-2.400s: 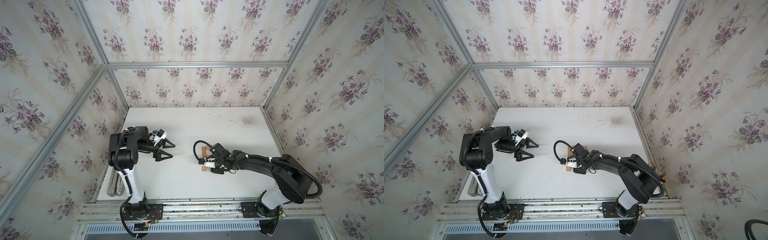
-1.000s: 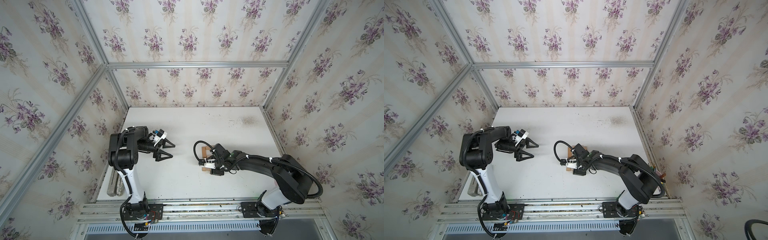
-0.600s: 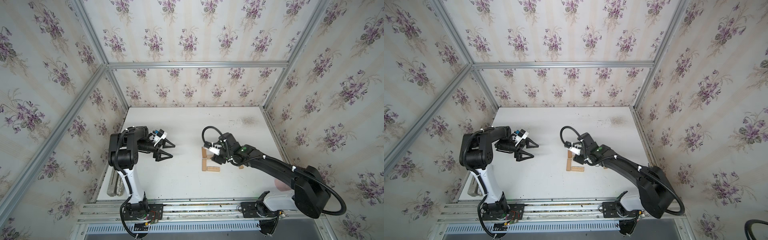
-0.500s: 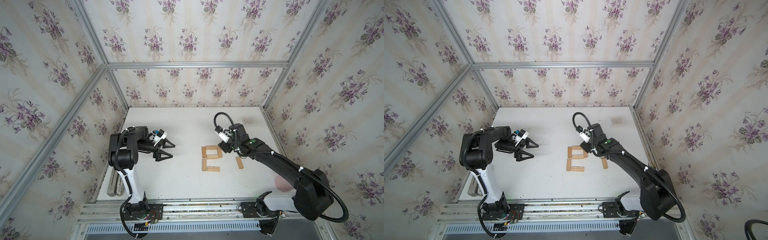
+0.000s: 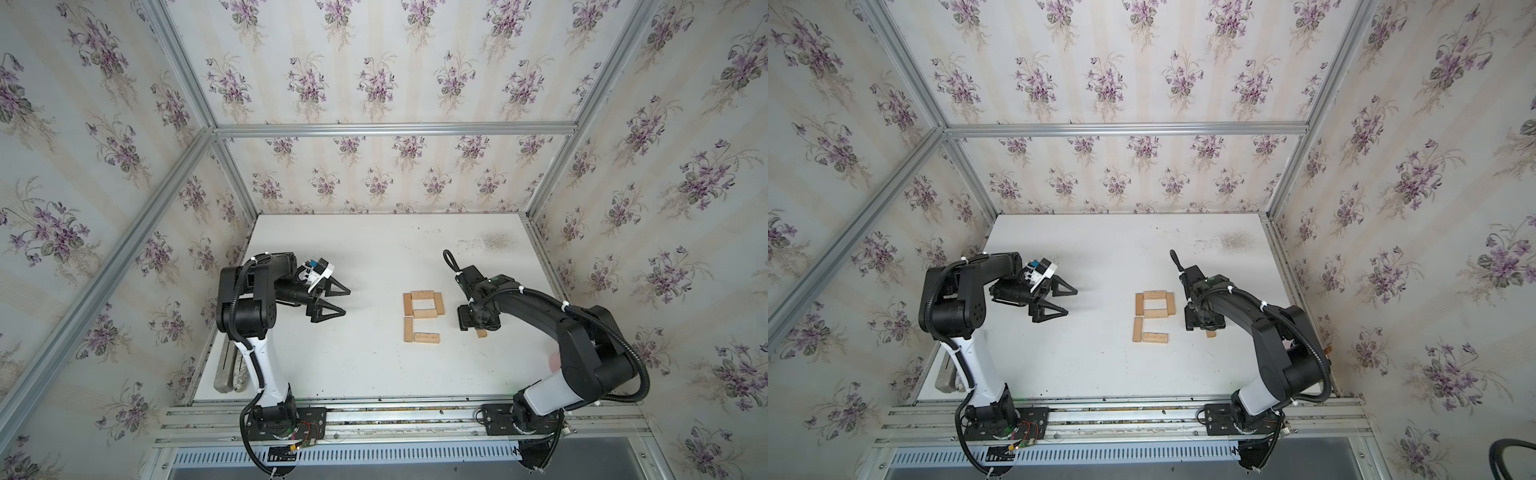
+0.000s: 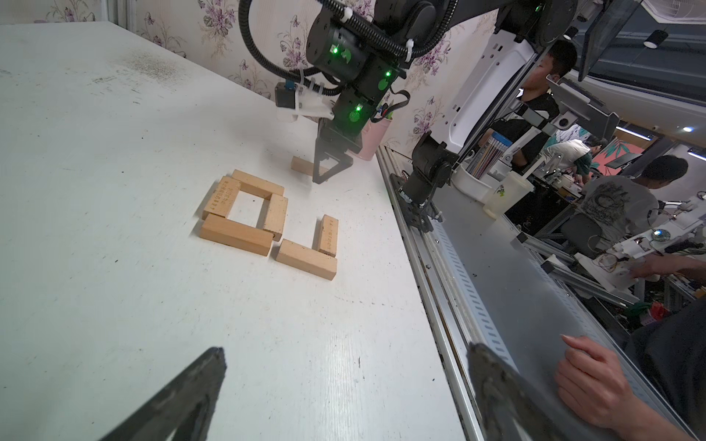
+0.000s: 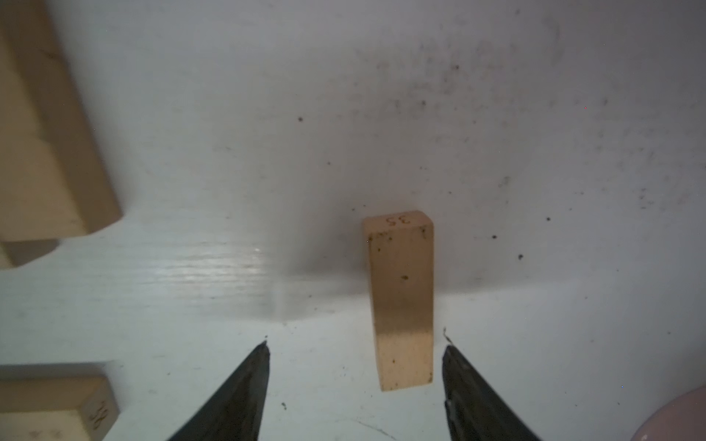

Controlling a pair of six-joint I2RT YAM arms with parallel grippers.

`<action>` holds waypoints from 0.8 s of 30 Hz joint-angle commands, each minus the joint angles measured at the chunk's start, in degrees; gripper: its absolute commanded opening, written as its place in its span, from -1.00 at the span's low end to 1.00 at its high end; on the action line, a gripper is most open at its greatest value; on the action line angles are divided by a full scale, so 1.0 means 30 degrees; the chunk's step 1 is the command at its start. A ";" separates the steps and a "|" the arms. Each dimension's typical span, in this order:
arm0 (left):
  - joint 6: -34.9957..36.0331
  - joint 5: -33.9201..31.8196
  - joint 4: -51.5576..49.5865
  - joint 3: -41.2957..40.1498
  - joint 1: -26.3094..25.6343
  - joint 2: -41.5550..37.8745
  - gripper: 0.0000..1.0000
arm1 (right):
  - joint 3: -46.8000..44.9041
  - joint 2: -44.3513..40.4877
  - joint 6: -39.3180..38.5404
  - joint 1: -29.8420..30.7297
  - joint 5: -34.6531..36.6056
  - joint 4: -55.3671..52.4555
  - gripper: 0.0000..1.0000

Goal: Assemble the number 8 with building blocks
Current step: Assemble the building block at the center of the board.

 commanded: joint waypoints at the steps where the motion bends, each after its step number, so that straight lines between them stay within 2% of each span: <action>1: 0.7298 0.0097 -0.3250 0.0051 0.0003 -0.0024 0.99 | 0.0091 0.0375 0.0916 -0.0500 0.0124 0.0263 0.38; 8: 0.7285 0.0093 -0.3250 0.0042 0.0021 -0.0027 0.99 | 0.1106 0.0979 0.0219 -0.1002 0.0374 0.0646 0.29; 12: 0.7309 0.0099 -0.3265 0.0050 0.0025 -0.0026 0.99 | 0.1959 0.2411 -0.0873 -0.1144 0.0724 0.0021 0.04; 24: 0.7319 0.0107 -0.3250 0.0043 0.0008 -0.0026 0.99 | 0.2351 0.3530 -0.1154 -0.1404 0.0072 -0.0892 -0.01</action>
